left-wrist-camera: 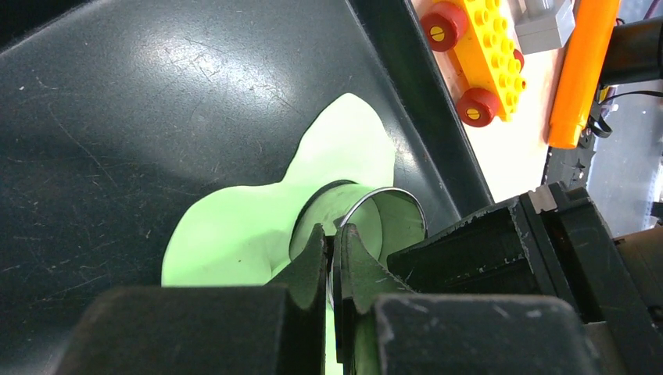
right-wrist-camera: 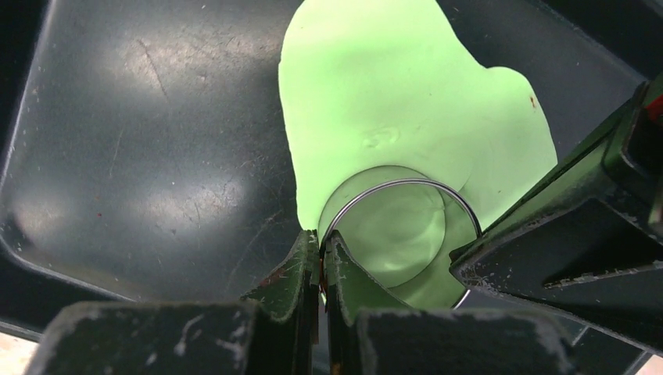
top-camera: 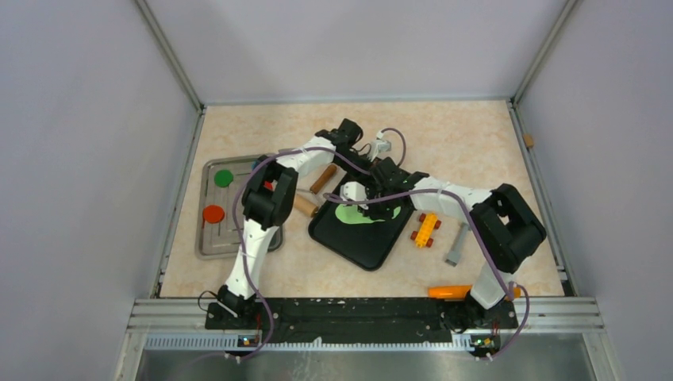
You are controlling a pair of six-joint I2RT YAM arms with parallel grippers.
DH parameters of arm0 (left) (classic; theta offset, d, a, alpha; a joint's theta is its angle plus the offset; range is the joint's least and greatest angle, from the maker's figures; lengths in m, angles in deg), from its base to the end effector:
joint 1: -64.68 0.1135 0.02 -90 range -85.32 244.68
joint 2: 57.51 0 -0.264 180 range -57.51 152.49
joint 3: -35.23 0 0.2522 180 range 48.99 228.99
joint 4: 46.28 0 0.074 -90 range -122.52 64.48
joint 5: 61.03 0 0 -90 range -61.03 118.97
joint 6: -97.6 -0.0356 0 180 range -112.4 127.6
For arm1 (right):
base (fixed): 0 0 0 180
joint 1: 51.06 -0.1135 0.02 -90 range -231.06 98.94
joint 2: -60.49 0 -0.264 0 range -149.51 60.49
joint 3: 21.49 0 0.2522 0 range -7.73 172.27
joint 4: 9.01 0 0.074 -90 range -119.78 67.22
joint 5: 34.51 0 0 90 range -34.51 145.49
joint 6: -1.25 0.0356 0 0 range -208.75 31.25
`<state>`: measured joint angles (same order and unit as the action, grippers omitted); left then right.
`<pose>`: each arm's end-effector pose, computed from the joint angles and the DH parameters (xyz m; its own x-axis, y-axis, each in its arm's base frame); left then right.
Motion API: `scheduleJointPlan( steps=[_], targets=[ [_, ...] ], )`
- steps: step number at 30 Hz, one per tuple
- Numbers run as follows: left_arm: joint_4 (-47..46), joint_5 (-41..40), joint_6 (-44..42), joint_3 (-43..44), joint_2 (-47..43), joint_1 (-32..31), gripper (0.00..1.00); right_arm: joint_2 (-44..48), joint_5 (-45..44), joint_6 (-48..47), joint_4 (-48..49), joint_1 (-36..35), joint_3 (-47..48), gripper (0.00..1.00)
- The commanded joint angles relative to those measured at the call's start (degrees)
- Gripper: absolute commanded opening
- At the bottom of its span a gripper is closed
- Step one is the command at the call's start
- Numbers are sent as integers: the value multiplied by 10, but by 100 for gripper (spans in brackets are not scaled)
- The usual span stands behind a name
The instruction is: Roll out the dumpling wrappers from the dough
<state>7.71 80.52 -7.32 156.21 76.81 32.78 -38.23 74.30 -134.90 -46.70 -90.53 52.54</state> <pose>0.3986 -0.2810 0.1555 -0.6064 0.5660 -0.5585 0.7668 0.2304 -0.5990 0.2545 0.2244 0.1737 0.0433 -0.8486 -0.5272 -0.9901 0.0342 -0.1364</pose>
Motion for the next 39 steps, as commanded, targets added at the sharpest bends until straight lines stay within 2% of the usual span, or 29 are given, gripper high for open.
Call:
scheduleJointPlan(
  steps=[1, 11, 17, 30, 39],
  targets=[
    [25, -47, 6, 12, 49, -24, 0, -60, 19, 82, 23, -34, -10, 0],
    [42, -46, 5, 54, 73, -28, 0, -79, -9, 161, 31, -34, 15, 0],
    [42, -45, 8, 67, 80, -33, 0, -80, -16, 163, 15, -34, 18, 0],
    [40, -56, -8, 12, 42, -29, 0, -28, 13, -71, -63, -32, -20, 0],
    [84, -63, -32, -21, 19, -26, 0, -46, 42, -166, -150, -6, 13, 0]
  ],
)
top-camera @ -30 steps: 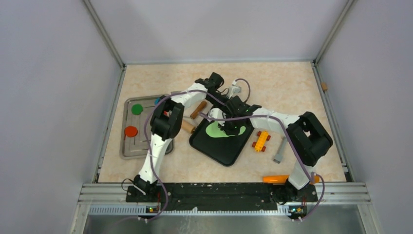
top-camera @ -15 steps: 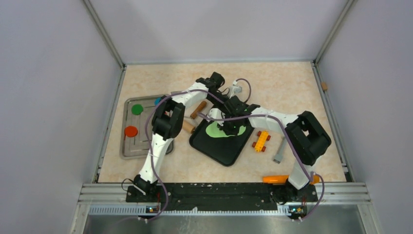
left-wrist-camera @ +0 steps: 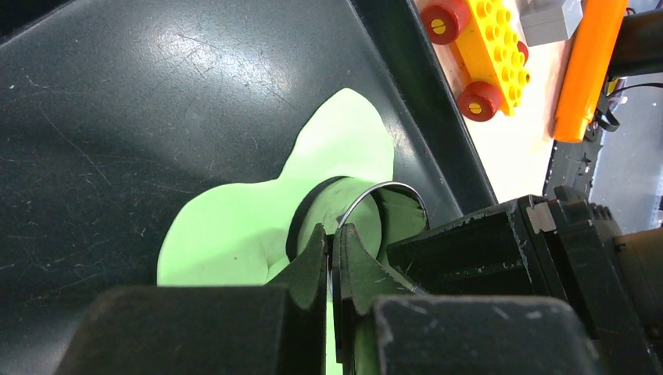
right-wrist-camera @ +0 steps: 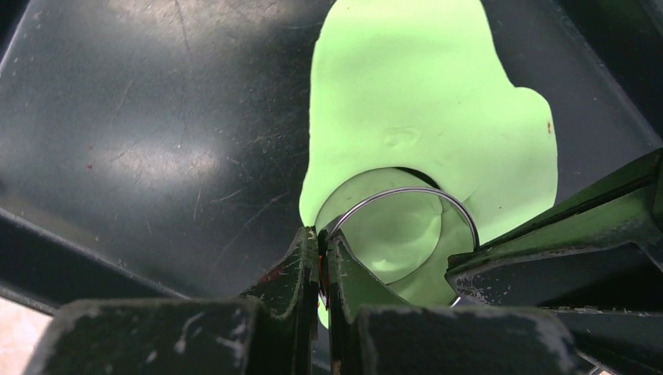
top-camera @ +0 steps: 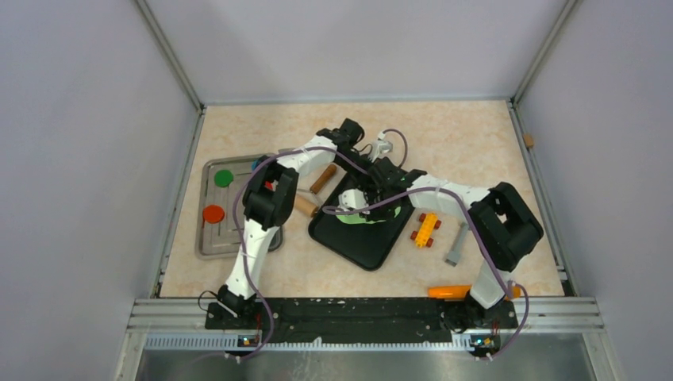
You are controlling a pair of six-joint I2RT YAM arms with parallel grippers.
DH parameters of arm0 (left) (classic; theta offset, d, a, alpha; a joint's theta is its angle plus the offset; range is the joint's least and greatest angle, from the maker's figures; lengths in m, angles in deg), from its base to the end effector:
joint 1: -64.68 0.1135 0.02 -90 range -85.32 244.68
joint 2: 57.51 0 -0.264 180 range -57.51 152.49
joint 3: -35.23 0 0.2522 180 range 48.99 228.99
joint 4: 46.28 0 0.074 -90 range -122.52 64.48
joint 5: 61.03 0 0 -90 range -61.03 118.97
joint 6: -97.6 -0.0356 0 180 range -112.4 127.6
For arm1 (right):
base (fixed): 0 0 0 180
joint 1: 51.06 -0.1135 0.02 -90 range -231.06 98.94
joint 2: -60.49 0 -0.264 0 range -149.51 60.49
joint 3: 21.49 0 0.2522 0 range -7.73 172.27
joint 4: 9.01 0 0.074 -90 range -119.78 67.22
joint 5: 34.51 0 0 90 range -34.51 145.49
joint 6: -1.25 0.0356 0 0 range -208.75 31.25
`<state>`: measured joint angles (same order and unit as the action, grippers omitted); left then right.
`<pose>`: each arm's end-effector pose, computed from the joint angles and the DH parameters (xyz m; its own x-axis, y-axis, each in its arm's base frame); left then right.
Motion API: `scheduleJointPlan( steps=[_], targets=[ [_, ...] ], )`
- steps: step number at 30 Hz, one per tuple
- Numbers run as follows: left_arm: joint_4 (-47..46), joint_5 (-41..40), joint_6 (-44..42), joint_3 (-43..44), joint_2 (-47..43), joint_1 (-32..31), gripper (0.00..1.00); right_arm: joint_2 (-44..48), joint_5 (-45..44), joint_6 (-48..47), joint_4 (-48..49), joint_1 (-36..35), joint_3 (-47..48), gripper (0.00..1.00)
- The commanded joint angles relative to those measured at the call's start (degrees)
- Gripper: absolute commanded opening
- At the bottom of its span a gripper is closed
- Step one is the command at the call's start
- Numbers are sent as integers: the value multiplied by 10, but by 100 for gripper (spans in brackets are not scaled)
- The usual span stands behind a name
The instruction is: Roll out the dumpling wrappers from the dough
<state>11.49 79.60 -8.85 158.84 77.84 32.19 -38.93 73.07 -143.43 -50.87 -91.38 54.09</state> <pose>0.3973 -0.2856 0.1572 -0.5967 0.5929 -0.5408 0.7694 0.2312 -0.5954 0.2510 0.2271 0.1736 0.1789 -0.8684 -0.4625 -0.9784 -0.1075 -0.1766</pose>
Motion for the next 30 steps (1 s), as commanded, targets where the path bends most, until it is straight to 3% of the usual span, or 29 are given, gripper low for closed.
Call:
scheduleJointPlan(
  steps=[1, 13, 30],
  targets=[
    [45, -54, -17, -56, 5, -20, 0, -43, 55, -91, -115, 7, 3, 0],
    [19, -55, 0, -91, -22, -13, 0, -65, 39, -145, -125, 37, 27, 0],
    [7, -61, 16, -38, 12, -10, 0, -76, -18, -35, -35, 37, 26, 0]
  ],
)
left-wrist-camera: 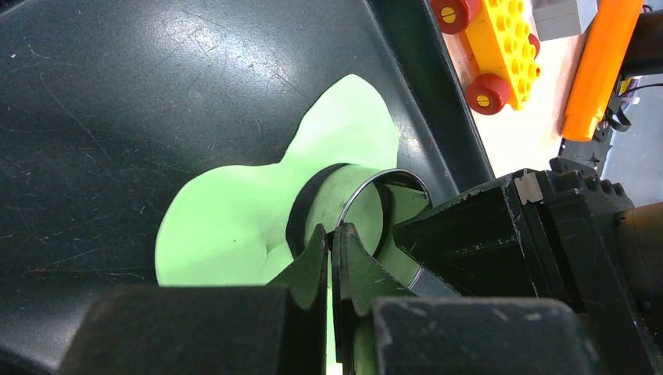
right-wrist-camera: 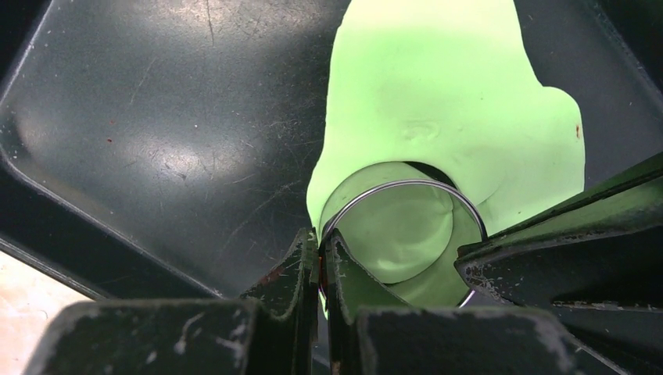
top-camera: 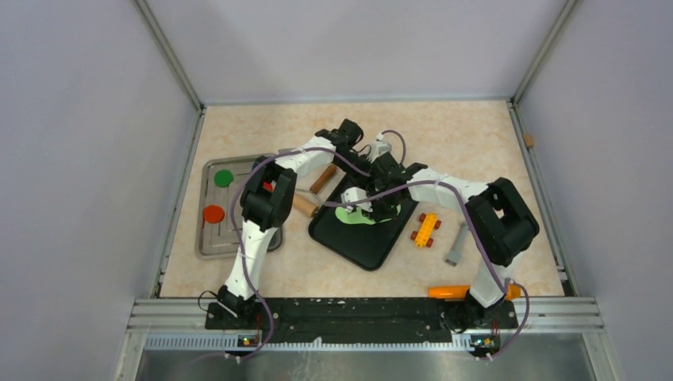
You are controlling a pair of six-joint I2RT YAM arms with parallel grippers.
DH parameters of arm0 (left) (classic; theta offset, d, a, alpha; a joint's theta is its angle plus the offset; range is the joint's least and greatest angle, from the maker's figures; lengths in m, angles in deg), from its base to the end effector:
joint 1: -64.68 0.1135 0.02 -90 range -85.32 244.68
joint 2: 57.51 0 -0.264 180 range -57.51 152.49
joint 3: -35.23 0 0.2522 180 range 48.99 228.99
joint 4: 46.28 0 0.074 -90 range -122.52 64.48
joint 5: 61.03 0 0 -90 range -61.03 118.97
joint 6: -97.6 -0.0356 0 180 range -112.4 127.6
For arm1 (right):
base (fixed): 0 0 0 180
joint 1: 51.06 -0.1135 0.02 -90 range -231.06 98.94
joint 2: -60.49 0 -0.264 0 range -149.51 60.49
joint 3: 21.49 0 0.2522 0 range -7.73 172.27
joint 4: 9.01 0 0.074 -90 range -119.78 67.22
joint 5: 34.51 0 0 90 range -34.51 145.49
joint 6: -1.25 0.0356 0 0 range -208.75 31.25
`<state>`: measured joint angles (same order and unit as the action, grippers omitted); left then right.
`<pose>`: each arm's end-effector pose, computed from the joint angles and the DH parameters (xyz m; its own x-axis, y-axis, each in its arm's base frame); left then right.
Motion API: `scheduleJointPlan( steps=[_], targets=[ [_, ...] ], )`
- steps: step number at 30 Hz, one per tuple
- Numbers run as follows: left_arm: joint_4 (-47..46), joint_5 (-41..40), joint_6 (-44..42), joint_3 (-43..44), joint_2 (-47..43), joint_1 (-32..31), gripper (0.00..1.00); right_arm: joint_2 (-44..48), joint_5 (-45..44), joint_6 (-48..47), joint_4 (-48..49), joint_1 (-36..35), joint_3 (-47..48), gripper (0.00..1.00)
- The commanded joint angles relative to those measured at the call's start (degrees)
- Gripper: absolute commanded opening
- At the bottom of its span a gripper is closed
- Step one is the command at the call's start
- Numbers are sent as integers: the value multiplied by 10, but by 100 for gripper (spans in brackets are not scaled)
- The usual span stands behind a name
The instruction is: Roll out the dumpling wrappers from the dough
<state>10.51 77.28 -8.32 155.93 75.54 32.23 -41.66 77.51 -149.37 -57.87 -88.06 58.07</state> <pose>0.3919 -0.2807 0.1612 -0.5989 0.5970 -0.5338 0.7753 0.2650 -0.5734 0.2655 0.2168 0.1733 0.1977 -0.8625 -0.4658 -0.9802 -0.1692 -0.1028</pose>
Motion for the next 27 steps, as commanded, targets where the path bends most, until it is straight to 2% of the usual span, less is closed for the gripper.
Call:
scheduleJointPlan(
  steps=[1, 8, 19, 21, 27],
  targets=[
    [14, -37, 13, -11, 34, -10, 0, -49, -69, 30, 42, 3, -15, 0],
    [-1, -30, 16, -5, 38, -10, 0, -56, -80, 90, 49, -1, -6, 0],
    [-6, -25, 32, 51, 67, -11, 0, -61, -84, 180, 55, -28, -13, 0],
    [-6, -20, 35, 50, 67, -12, 0, -59, -77, 166, 41, -29, -16, 0],
    [-2, -15, 32, 6, 47, -13, 0, -13, -68, 34, 8, -26, -57, 0]
  ],
)
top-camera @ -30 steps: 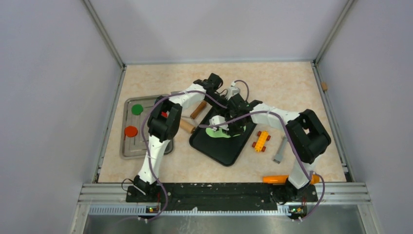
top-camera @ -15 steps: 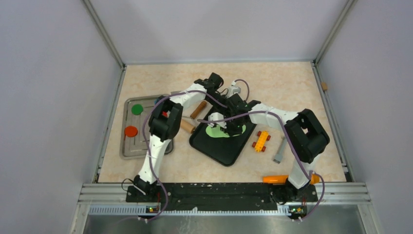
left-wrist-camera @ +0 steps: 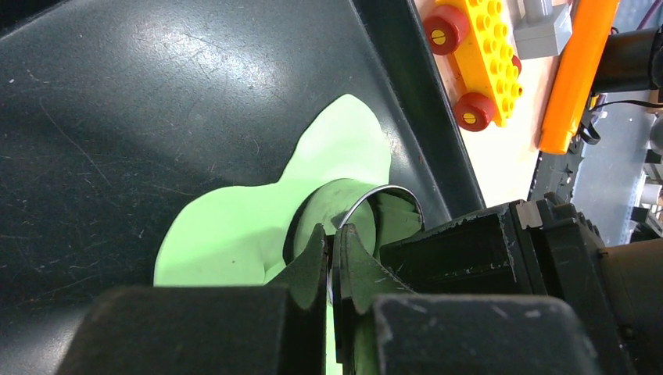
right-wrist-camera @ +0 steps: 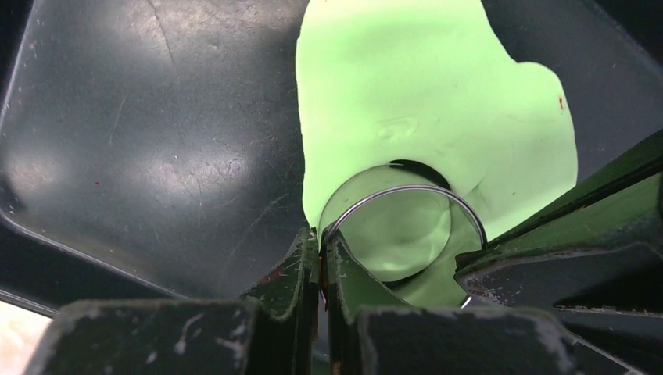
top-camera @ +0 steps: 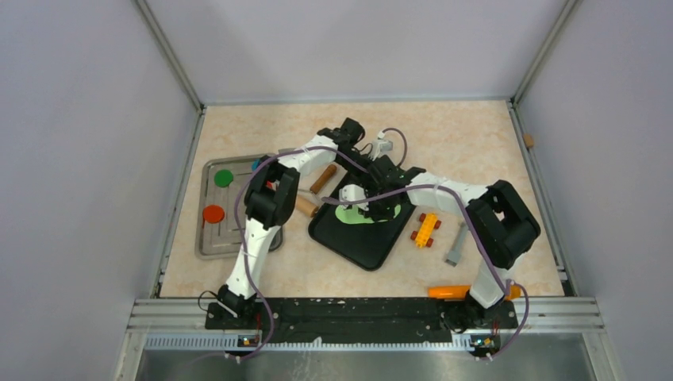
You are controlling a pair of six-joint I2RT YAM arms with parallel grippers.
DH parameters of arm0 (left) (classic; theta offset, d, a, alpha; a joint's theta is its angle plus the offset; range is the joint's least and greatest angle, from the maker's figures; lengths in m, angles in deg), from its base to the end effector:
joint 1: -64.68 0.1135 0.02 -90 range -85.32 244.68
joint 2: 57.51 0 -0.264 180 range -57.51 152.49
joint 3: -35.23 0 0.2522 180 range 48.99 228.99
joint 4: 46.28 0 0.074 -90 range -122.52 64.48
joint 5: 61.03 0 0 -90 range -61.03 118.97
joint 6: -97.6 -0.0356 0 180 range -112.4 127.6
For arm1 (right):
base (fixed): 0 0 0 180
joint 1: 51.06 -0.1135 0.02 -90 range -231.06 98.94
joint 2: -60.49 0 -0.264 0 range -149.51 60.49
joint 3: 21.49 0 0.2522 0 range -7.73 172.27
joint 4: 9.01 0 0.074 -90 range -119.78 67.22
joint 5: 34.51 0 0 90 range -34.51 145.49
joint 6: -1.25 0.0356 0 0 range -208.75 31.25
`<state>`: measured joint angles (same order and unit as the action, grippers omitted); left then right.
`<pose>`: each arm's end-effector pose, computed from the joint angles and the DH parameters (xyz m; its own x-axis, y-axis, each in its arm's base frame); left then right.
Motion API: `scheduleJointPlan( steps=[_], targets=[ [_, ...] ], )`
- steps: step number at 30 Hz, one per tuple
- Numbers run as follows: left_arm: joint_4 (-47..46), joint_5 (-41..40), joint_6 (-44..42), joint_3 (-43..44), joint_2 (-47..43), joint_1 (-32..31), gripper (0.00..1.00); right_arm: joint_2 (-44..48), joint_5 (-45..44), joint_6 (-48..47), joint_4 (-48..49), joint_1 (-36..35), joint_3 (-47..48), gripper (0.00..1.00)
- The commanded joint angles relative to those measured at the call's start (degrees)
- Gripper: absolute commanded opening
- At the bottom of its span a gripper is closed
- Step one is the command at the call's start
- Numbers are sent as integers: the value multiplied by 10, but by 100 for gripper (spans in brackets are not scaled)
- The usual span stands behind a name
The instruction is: Roll out the dumpling wrappers from the dough
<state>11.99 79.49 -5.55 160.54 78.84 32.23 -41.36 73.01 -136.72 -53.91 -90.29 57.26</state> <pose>0.4010 -0.2876 0.1570 -0.6388 0.5776 -0.5083 0.7359 0.2658 -0.6228 0.2617 0.2275 0.1728 0.0320 -0.8883 -0.4581 -0.9958 0.0112 -0.0914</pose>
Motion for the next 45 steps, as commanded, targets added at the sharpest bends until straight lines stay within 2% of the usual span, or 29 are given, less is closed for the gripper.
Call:
scheduleJointPlan(
  steps=[1, 9, 15, 17, 22, 30, 42, 45],
  targets=[
    [-19, -37, 4, -50, 8, -13, 0, -11, -20, -112, -38, 0, -52, 0],
    [-23, -32, 6, -117, -40, -13, 0, -4, 4, -229, -78, 22, -52, 0],
    [-34, -35, 8, -140, -55, -13, 0, -12, 0, -247, -78, 27, -49, 0],
    [-36, -38, 9, -132, -51, -12, 0, -17, 9, -229, -80, 26, -43, 0],
    [-25, -37, 9, -77, -19, -12, 0, -30, 9, -118, -66, 4, -24, 0],
    [-21, -29, 20, -18, 19, -14, 0, -26, -5, -4, -20, -25, -42, 0],
    [-34, -40, 44, -12, -2, -12, 0, 9, -14, 5, -3, -26, -39, 0],
    [-37, -40, 51, -13, -22, -9, 2, 26, -13, 11, -1, -26, -36, 5]
  ],
)
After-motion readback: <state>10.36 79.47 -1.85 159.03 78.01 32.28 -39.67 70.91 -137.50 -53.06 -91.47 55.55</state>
